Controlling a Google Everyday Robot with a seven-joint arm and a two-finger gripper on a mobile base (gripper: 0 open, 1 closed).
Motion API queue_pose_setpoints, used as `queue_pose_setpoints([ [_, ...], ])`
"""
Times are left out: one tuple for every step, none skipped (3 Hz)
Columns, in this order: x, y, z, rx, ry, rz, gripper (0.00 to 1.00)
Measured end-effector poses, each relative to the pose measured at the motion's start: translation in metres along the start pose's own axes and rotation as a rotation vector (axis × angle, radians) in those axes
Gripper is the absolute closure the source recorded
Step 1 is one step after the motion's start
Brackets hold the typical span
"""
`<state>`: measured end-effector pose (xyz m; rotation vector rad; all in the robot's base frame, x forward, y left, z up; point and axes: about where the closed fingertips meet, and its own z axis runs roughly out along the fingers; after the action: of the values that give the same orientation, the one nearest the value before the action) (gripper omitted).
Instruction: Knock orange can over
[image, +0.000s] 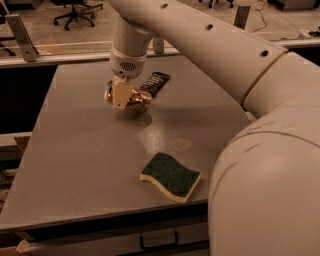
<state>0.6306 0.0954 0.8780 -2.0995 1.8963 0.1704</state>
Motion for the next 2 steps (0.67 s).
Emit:
queue_pose_setpoints([
  [-0.0053, 0.0062, 0.0094, -0.02, 0.011, -0.021, 0.12],
  [-0.0062, 0.0131, 0.0157, -0.036, 0.01, -0.026, 0.0],
])
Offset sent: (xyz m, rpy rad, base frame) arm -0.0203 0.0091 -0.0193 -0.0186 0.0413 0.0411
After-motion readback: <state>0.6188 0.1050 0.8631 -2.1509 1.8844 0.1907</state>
